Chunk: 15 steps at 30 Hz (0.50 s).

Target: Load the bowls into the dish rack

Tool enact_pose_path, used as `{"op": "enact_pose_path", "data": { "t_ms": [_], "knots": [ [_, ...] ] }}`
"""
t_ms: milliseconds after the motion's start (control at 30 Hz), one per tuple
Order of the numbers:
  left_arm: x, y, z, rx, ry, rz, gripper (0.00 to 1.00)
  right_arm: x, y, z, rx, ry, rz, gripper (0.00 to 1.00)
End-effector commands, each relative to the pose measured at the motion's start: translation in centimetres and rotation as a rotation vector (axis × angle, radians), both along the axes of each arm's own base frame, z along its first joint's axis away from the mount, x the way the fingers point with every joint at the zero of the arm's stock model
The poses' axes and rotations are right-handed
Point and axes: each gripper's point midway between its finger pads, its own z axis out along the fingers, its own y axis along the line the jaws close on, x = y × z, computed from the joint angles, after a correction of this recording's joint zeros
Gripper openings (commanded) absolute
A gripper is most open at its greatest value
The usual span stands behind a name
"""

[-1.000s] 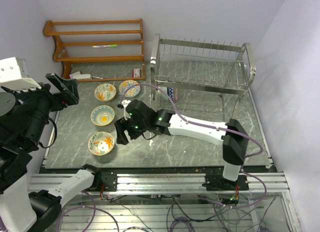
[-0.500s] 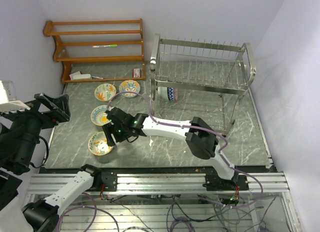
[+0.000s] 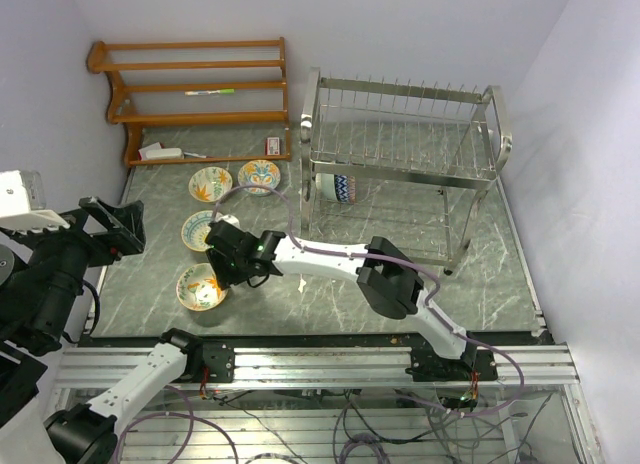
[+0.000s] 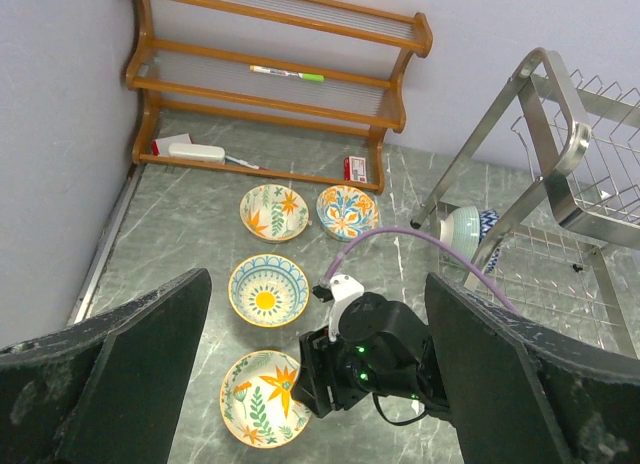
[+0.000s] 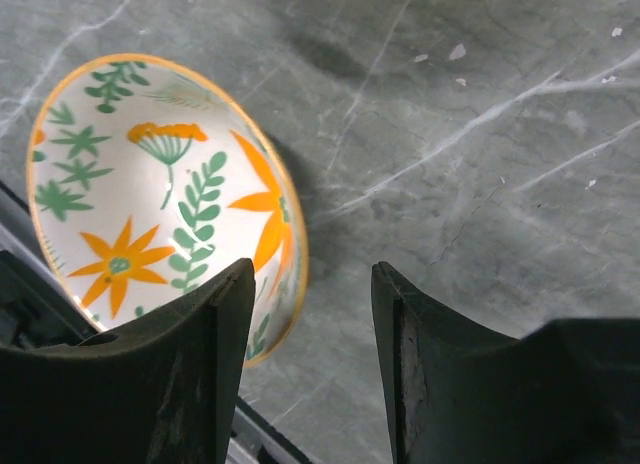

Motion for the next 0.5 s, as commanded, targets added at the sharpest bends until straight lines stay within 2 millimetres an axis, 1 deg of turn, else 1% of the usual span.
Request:
{"op": "enact_pose_path", "data": {
  "t_ms": [0,167,200,267,333,367,433,467],
  "knots": [
    [-0.5,-0.2,-0.4,0.026,0.009,-0.033,0.99,0.4,0.2,-1.3,-0.030,-0.016,-0.030,0.50],
    [-0.6,-0.1,-0.5,0.041,0.009,-0.032,0.99,0.5,0.8,-1.2,-0.020,-0.027,-0.024,0.47],
    [-0.6,0.0,-0.5,0.044,0.010,-0.030,0.99,0.4,1.0,-1.2,-0.014,-0.026,-0.017,0.46],
    [-0.6,0.0,-0.6,0.046,0.010,-0.028,0.99,0.3,1.3,-1.2,-0.009,-0.023,-0.006,0.41],
    [-0.6,0.0,-0.7,0.050,0.012,-0.029,0.99,0.1,1.4,-1.1,-0.016,-0.027,0.000,0.30],
    [-0.6,0.0,-0.7,0.052,0.012,-0.030,0.99,0.0,1.4,-1.0,-0.024,-0.035,-0.003,0.22],
    [-0.8,0.1,-0.6,0.054,0.008,-0.029,0.99,0.1,0.7,-0.6,-0.045,-0.051,-0.025,0.09],
    [-0.8,0.2,-0.5,0.056,0.005,-0.026,0.99,0.1,0.2,0.0,-0.049,-0.058,-0.041,0.02]
  ]
}}
